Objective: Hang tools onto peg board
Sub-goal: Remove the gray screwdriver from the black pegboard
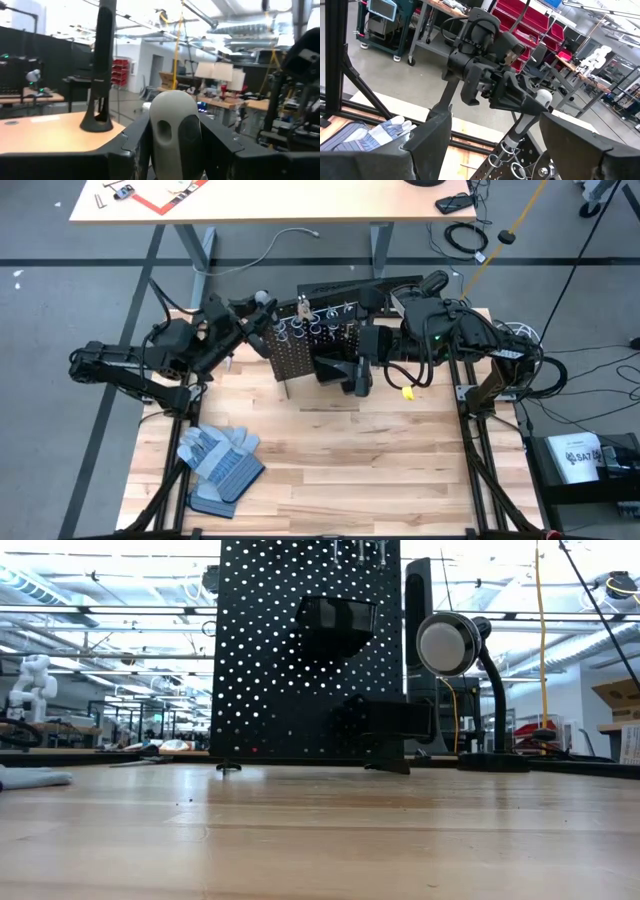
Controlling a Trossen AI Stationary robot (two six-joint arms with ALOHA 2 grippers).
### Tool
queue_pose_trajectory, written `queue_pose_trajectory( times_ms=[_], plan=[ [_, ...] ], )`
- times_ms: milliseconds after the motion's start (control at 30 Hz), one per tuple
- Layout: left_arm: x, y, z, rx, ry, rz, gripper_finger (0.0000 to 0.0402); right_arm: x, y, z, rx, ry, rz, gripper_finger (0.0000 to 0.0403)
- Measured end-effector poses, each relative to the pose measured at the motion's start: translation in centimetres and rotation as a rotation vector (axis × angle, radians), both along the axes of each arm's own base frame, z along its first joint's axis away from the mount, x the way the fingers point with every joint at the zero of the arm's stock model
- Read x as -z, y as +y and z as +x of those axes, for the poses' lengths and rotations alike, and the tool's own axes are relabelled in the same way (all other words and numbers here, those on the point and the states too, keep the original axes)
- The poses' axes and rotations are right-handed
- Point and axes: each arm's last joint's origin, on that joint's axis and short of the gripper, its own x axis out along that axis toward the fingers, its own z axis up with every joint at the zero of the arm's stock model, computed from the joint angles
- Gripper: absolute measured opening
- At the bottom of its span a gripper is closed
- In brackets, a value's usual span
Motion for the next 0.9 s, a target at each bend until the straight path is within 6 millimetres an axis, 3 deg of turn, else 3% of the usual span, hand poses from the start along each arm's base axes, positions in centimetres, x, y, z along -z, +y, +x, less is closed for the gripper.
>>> queue_pose_trajectory(
  times_ms=[900],
  plan=[
    [-1.9,-1.0,-0.9,0.046,-0.116,0.154,0.0138,0.2,0.0,0.0,0.002,0.019,0.018,0.0297]
  ],
)
